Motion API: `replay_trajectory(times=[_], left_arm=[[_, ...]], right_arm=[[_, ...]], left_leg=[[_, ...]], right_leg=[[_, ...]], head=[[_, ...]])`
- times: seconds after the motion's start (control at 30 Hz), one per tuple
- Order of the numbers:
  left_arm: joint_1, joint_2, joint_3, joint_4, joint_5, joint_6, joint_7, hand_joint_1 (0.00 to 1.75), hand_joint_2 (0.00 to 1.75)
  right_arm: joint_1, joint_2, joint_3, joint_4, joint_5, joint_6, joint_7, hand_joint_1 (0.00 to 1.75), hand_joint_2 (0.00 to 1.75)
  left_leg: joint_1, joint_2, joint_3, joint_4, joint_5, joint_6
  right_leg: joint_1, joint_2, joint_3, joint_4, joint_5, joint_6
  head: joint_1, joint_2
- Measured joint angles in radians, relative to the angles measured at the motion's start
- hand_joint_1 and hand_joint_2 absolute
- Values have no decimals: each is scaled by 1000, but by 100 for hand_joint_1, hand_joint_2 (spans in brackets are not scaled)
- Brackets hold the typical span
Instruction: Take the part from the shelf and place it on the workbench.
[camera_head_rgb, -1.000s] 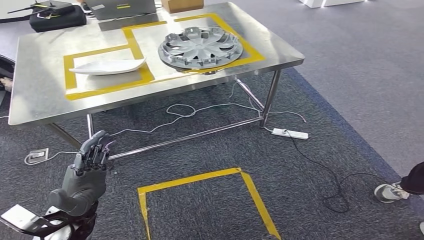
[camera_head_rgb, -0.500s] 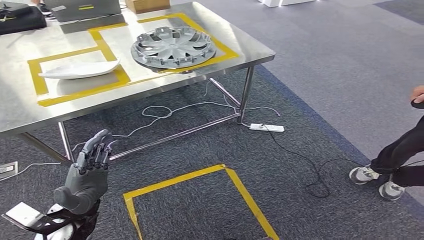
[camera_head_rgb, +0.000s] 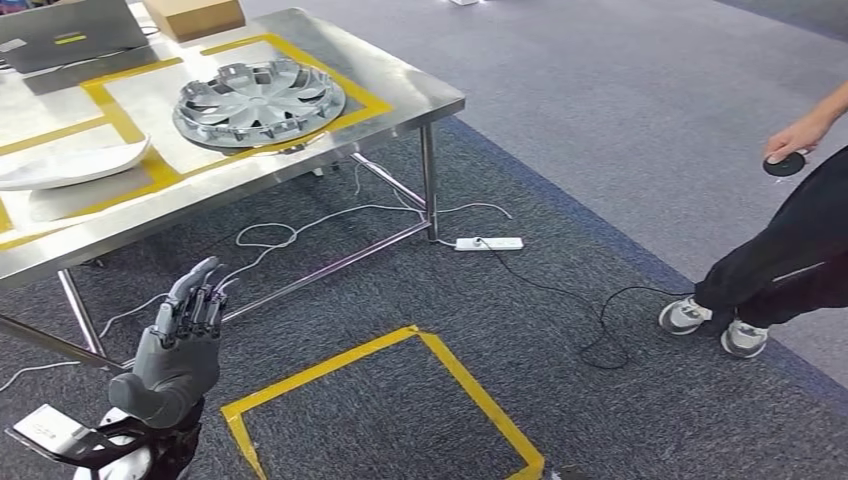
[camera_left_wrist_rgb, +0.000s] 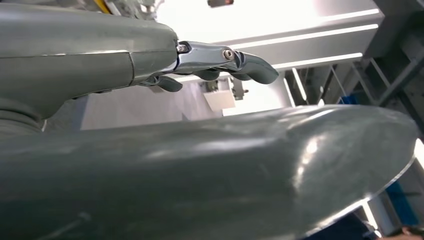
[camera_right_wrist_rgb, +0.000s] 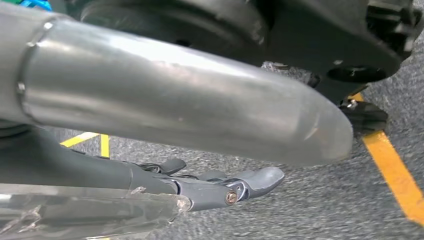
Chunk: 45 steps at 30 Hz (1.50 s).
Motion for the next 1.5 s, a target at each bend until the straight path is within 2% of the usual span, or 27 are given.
replay_trajectory(times=[0.03,0.1,0.17,0.23,0.27,0.33,0.4,0.47,0.5,0.53,0.6,0.67,0.73,0.8,0.87,0.93,0.97,1.0,1.07,1.13,1.2,1.27,1.3,1.33,1.4,1.47,1.5], left_arm=[[-3,-2,0,0,-4,-4,0,0,0],[-11,-8,1,-1,-12,-12,0,0,0],[-15,-12,2,-2,-17,-19,0,0,0],[-17,-17,5,-4,-16,-23,-1,0,0],[-17,-20,7,-4,-15,-24,-1,0,0],[-16,-27,13,-5,-14,-26,-1,0,0],[-11,-30,21,-5,-18,-22,-1,0,0],[-7,-30,28,-5,-25,-14,-1,0,0],[-7,-31,31,-5,-29,-10,-1,0,0],[-7,-31,35,-5,-31,-7,-1,0,0],[-11,-31,45,-6,-38,0,-1,0,0],[-18,-33,54,-7,-37,2,-1,0,0],[-26,-37,62,-9,-25,-4,-1,0,0],[-35,-44,69,-9,-18,-10,-1,0,0],[-41,-48,73,-9,-27,-7,-1,0,0],[-42,-50,72,-9,-39,4,-1,0,0],[-43,-49,72,-9,-43,11,-1,0,0],[-44,-49,72,-9,-44,16,-1,0,0],[-47,-49,72,-11,-40,23,-1,0,0],[-53,-49,72,-15,-32,24,-1,0,0],[-57,-50,74,-17,-26,24,-1,0,0],[-61,-51,76,-18,-24,23,-1,0,0],[-63,-52,76,-19,-23,22,-1,0,0],[-63,-54,77,-21,-23,21,-1,0,0],[-62,-55,78,-24,-24,19,-1,0,0],[-59,-55,80,-26,-30,19,-1,0,0],[-57,-55,81,-26,-32,19,-1,0,0]], right_arm=[[0,-1,-3,0,-1,-2,-3,0,0],[-2,-2,-9,0,-4,-6,-13,0,0],[-6,-5,-14,0,-8,-8,-24,0,0],[-5,-8,-19,0,-12,-8,-29,0,0],[-2,-9,-23,0,-15,-8,-27,0,0],[0,-11,-28,0,-19,-7,-10,0,0],[0,-11,-33,0,-21,-4,25,0,0],[2,-10,-37,0,-20,-1,63,0,0],[4,-10,-39,0,-18,0,78,0,0],[5,-10,-41,0,-17,1,89,0,0],[4,-11,-43,0,-13,4,99,0,0],[0,-11,-44,0,-10,4,88,0,0],[-1,-13,-44,0,-6,0,57,0,0],[-2,-17,-43,-1,-1,-5,22,0,0],[-9,-21,-43,-2,5,-8,-3,0,0],[-20,-25,-43,-3,9,-9,-13,0,0],[-24,-26,-43,-3,10,-8,-14,0,0],[-27,-26,-43,-3,10,-7,-13,0,0],[-31,-27,-43,-3,11,-3,-7,0,0],[-34,-27,-43,-3,10,2,4,0,0],[-33,-27,-43,-3,9,6,19,0,0],[-24,-27,-43,-3,6,8,33,0,0],[-19,-28,-43,-3,4,8,39,0,0],[-16,-28,-43,-3,2,8,42,0,0],[-14,-29,-43,-3,0,7,43,0,0],[-12,-30,-43,-3,-1,5,42,0,0],[-11,-31,-43,-3,-1,4,41,0,0]], left_leg=[[1,-4,23,-48,34,2],[8,-42,89,-187,99,4],[13,-80,123,-265,119,7],[11,-75,122,-272,119,15],[12,-66,122,-273,121,22],[14,-43,122,-277,125,35],[10,-20,122,-277,124,41],[6,4,122,-276,123,43],[6,14,123,-276,123,43],[5,24,124,-276,122,42],[2,41,128,-275,118,36],[-4,55,131,-273,115,27],[-6,68,132,-273,115,19],[-3,57,128,-261,101,9],[-1,22,91,-179,46,1],[0,2,26,-42,-16,-1],[0,0,3,4,-27,-1],[0,0,-5,15,-17,-1],[3,-10,34,-72,50,1],[11,-54,93,-202,106,2],[14,-85,115,-258,116,7],[13,-71,115,-262,117,20],[14,-61,115,-264,119,27],[15,-50,116,-266,120,34],[13,-27,117,-268,120,43],[8,-1,117,-268,118,47],[7,11,118,-268,117,48]], right_leg=[[-1,12,0,0,1,2],[0,34,-3,4,4,10],[0,54,-14,8,8,21],[-3,71,-25,6,15,35],[-4,68,-30,8,13,40],[-2,29,-60,62,-21,49],[0,-20,-120,195,-90,54],[-1,-37,-162,298,-126,57],[-1,-39,-157,295,-116,57],[-1,-43,-130,250,-90,55],[2,-72,-48,107,-33,51],[5,-92,-2,23,-11,41],[7,-79,-2,17,-10,28],[5,-62,-5,14,-5,16],[0,-45,-8,10,1,5],[-1,-25,-12,10,3,0],[-1,-13,-13,11,4,-1],[-1,-1,-14,11,5,0],[-3,23,-14,11,8,5],[-2,45,-18,16,10,13],[-2,62,-28,17,14,26],[-5,73,-37,13,19,39],[-5,63,-43,20,14,44],[-3,42,-56,44,-1,49],[0,-12,-109,157,-63,55],[-2,-35,-166,284,-114,59],[-2,-38,-173,305,-116,60]], head=[[0,0],[0,0],[0,0],[0,0],[0,0],[9,0],[17,0],[18,0],[18,0],[18,0],[19,0],[18,0],[18,0],[18,0],[17,0],[17,0],[17,0],[17,0],[17,0],[17,0],[17,0],[17,0],[20,0],[25,0],[34,0],[35,0],[35,0]])
